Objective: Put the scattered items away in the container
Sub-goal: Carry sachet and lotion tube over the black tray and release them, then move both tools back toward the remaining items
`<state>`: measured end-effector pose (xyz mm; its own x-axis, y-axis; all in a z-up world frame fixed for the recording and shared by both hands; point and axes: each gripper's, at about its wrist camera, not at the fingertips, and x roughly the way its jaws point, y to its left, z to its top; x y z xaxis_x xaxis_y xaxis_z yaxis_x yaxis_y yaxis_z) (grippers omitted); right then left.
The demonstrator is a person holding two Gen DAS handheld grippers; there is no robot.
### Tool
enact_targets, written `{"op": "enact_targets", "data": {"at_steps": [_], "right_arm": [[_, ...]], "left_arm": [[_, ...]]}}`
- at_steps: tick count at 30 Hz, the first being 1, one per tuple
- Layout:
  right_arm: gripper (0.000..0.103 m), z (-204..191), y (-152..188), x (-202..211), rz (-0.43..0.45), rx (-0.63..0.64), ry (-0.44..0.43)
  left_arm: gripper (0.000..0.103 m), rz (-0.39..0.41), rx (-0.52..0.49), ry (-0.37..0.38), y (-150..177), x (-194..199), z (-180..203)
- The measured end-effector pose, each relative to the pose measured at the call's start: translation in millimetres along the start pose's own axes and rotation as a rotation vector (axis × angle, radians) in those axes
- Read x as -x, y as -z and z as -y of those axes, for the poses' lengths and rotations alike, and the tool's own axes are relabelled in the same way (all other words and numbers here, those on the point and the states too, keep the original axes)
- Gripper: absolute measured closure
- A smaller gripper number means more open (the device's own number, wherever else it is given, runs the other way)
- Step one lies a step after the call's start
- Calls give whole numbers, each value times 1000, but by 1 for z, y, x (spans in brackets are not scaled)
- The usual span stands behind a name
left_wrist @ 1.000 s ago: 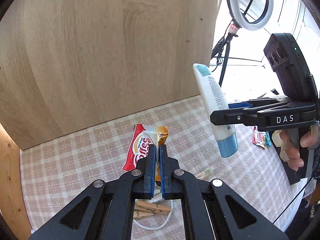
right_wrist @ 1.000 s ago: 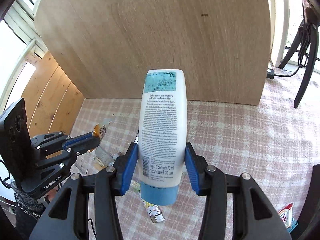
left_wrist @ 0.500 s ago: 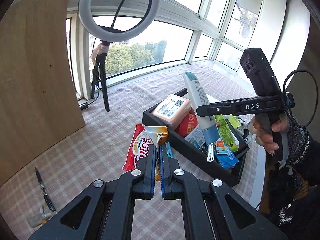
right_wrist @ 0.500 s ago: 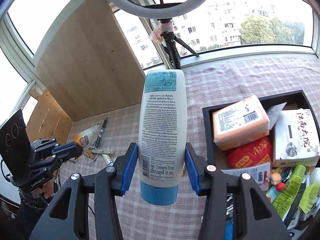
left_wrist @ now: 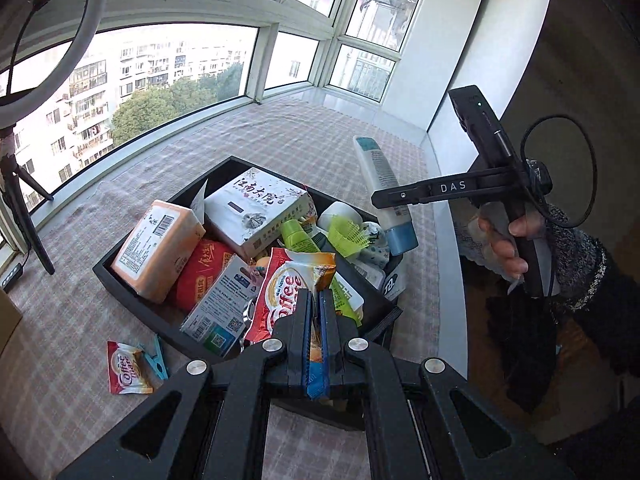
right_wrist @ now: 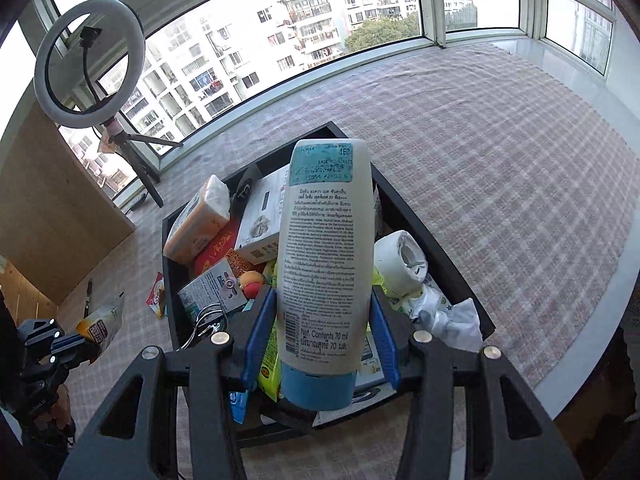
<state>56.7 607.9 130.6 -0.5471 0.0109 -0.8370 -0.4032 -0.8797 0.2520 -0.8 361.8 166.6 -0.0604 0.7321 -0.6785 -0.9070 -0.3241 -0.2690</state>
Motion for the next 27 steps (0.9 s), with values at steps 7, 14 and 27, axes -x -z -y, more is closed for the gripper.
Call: {"op": "enact_targets", "data": {"at_steps": [7,14,27], "right_arm": [[52,9,7,-10,-22,-15,3],[48,10,2,-1,33,-26,14],[48,-19,1,1,37,12,-76]], "left_arm": [[73,-48,-41,-65,-15,-36,20],[58,-39,-14,-106,-10,-31,11],[58,-4,111,-269,50,58,-54]]}}
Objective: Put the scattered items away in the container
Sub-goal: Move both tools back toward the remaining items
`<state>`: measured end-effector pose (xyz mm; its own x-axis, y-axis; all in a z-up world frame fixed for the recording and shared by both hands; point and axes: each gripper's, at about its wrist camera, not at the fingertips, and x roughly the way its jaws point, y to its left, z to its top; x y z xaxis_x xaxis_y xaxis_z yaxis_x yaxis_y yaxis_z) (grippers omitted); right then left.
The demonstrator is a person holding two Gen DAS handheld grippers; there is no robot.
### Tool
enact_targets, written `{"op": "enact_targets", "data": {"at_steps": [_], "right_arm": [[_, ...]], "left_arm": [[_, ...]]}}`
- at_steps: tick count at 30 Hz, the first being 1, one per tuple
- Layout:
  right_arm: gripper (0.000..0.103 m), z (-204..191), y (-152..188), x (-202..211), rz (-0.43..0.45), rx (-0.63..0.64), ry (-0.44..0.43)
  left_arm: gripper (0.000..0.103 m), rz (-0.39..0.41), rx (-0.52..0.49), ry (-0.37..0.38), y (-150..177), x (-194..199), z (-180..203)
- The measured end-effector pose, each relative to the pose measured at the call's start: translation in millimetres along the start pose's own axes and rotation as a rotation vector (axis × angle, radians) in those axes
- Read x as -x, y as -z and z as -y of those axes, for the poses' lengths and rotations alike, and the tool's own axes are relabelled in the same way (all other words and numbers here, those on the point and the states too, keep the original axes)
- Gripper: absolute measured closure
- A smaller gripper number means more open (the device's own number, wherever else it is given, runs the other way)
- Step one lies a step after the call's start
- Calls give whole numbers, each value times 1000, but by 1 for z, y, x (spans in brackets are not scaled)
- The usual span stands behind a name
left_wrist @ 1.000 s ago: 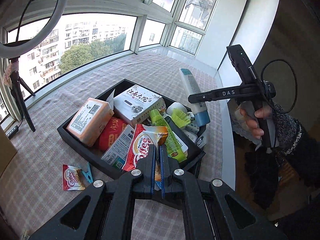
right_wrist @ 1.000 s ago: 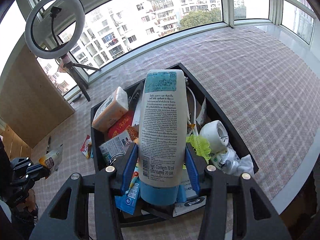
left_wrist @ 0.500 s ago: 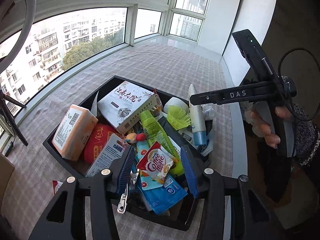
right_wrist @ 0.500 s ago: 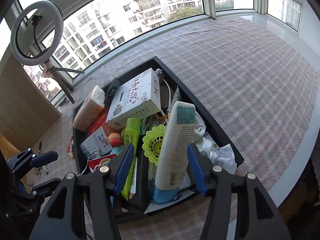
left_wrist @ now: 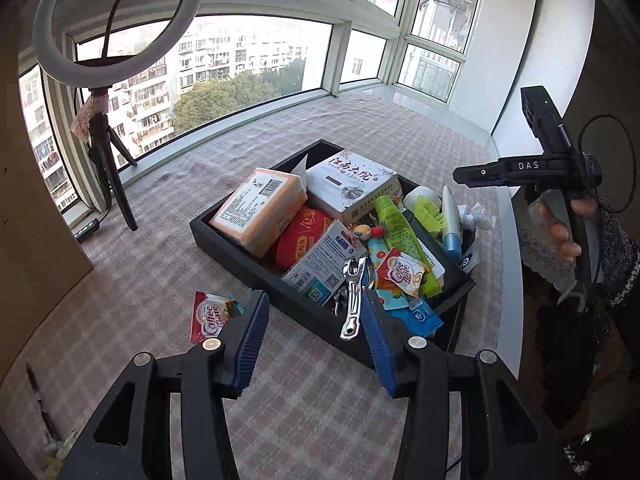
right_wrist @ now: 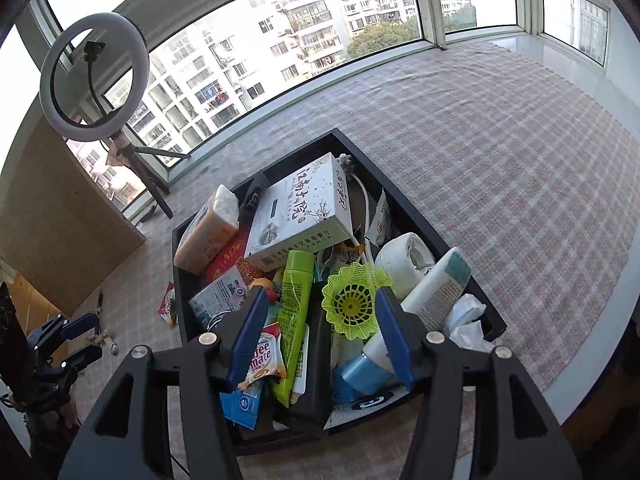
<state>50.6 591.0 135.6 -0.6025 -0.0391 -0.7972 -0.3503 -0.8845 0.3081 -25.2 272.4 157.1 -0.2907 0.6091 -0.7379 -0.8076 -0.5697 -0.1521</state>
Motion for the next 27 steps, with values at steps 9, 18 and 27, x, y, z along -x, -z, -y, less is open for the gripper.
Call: {"op": "enact_targets", "data": {"at_steps": [9,18,27], "right_arm": [[48,-98,10,-39,-90,216,-151],[49,-216,33,-110,-225,509,-217],[50,-268,40,-181,-351,704,-167]], "left_arm": [[59,-41,233,-220,91,66,-104],[65,-82,435,-313,160,90,-158],[62,-163,662,-274,167,39,-199]]}}
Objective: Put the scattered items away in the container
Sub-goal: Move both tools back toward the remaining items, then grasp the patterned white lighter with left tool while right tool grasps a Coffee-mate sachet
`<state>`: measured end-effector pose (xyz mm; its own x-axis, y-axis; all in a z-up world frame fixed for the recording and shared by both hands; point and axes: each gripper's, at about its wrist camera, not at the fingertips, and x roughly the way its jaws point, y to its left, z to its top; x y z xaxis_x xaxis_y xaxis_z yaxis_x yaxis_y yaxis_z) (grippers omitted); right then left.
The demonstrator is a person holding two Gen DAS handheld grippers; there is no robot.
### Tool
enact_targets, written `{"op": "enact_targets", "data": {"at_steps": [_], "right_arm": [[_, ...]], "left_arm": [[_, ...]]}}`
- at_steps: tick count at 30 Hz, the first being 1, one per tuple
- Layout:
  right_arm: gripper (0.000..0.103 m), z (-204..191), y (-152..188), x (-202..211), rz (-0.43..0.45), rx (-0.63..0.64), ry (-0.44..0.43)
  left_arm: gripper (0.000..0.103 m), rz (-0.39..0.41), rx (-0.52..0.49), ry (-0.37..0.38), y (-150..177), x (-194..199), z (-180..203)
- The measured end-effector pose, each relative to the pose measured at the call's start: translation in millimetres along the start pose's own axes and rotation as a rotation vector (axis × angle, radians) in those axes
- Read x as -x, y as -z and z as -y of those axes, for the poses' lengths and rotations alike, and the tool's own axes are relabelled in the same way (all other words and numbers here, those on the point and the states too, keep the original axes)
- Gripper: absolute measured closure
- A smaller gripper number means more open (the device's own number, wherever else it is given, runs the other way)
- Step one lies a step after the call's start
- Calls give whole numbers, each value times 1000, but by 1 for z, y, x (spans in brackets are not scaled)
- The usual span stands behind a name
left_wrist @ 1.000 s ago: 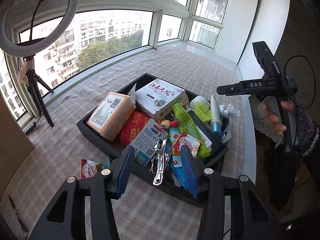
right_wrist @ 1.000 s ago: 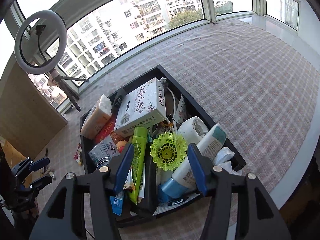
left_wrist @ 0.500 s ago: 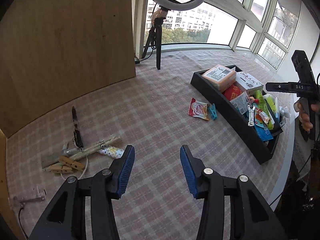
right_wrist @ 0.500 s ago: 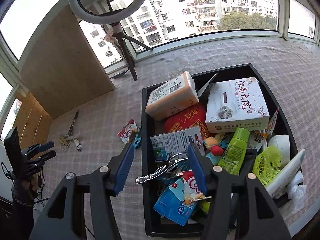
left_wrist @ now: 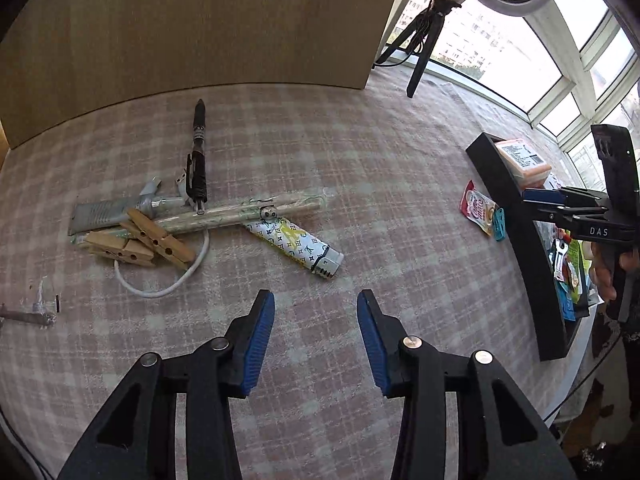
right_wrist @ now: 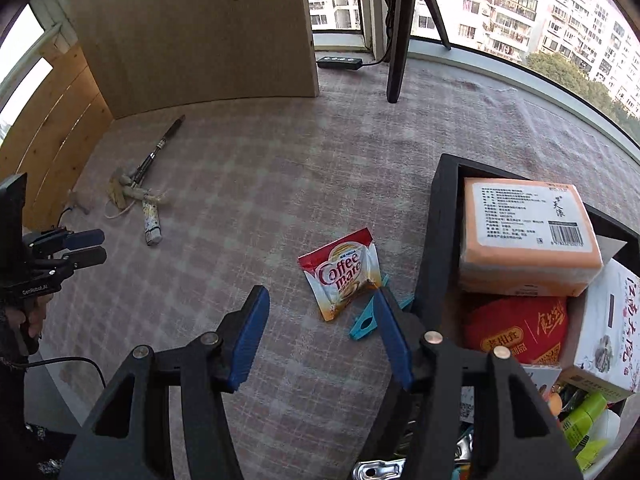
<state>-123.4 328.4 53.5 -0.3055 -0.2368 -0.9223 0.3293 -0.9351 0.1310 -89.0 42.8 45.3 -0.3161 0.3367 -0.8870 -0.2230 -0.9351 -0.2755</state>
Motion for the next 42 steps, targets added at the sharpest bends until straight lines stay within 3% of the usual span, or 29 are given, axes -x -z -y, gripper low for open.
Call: {"op": "enact_targets", "data": {"at_steps": [3,7,18,23,26,30,33,34,35,36,38,42], "right_arm": [[50,3,-14,-16,-44,32,2],[50,6,-32,-31,-93,62,9],[46,12,-46,-80,-305,95,35],[46,0,-37,-80,-325,153,24],[55,-6,-34,-78,-309,187,55],[75,-5,-37,-74,-304,179,59],[79,-3,-38,-72,-303,179,59],[84,-2,-38,-71,-299,177,55],[88,0,-38,-69,-297,168,43],[90,2,-37,-68,-294,159,32],[90,4,-36,-65,-279,155,27],[92,9,-37,-59,-261,142,9]], "left_arm": [[61,-33,83,-26,-13,-19,-5],[56,-72,94,-100,-25,-40,1],[51,-102,1,-163,-41,-61,26],[51,-101,-51,-148,-34,-60,38],[51,-101,-70,-156,-32,-60,44],[51,-89,-17,-148,-43,-64,38],[51,-86,-51,-166,-48,-68,42],[54,-81,-64,-170,-47,-68,43],[70,-75,-66,-162,-47,-66,43],[79,-73,-53,-139,-46,-64,40],[79,-67,-33,-90,-42,-61,34],[79,-71,-38,-68,-40,-56,29]]}}
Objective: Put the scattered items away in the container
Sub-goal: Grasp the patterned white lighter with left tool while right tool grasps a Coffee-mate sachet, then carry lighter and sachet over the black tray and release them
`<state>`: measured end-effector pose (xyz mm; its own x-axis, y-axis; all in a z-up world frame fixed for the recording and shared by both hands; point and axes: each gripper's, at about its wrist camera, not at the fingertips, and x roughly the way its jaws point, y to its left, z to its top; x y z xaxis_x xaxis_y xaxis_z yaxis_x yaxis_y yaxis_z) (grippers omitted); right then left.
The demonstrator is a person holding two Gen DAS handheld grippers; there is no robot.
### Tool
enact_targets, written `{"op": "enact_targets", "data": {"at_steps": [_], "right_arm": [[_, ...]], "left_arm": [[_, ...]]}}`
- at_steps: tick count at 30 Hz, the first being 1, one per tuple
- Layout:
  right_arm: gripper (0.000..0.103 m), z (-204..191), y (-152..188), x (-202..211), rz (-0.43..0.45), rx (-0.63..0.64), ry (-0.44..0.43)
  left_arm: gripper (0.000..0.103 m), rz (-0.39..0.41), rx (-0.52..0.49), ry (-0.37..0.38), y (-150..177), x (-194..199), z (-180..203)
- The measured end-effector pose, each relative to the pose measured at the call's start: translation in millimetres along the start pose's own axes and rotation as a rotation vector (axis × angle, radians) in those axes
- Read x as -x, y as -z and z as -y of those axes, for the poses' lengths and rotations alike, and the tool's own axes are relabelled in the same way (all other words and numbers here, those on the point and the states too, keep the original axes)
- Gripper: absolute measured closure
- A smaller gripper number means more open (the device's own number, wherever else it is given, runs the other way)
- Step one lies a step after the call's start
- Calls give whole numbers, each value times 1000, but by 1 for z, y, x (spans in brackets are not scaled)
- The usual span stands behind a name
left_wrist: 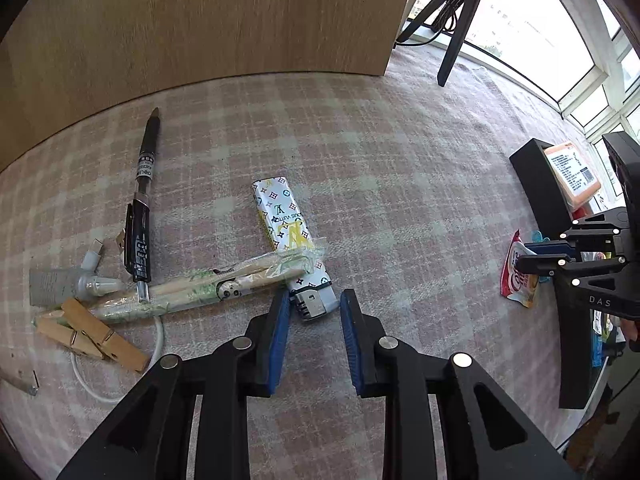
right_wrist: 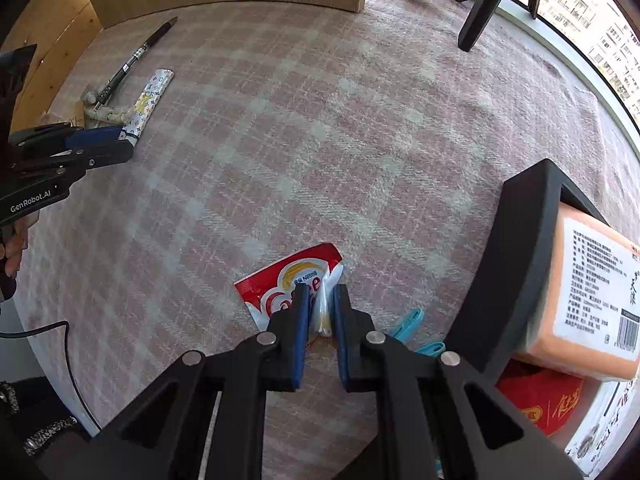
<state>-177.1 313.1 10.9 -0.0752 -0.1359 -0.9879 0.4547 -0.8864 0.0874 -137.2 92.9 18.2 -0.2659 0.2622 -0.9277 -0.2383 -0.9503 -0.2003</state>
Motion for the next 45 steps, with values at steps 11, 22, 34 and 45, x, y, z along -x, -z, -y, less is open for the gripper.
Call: {"op": "enact_targets", "data": {"at_steps": [11,22,34,45], "right_arm": [[94,25,9,55,149,-87,-83],[95,14,72,93,303,-218,-111],[95,36,107,134,443,-303,-96],[95,112,197,185,524,-535,22]], "left_arm": [[80,71,-49,114,9,42,19],[94,117,-98,128,4,61,40],[94,191,-164,209,0,105,72],[94,201,-427,418,-15,132,202]]}}
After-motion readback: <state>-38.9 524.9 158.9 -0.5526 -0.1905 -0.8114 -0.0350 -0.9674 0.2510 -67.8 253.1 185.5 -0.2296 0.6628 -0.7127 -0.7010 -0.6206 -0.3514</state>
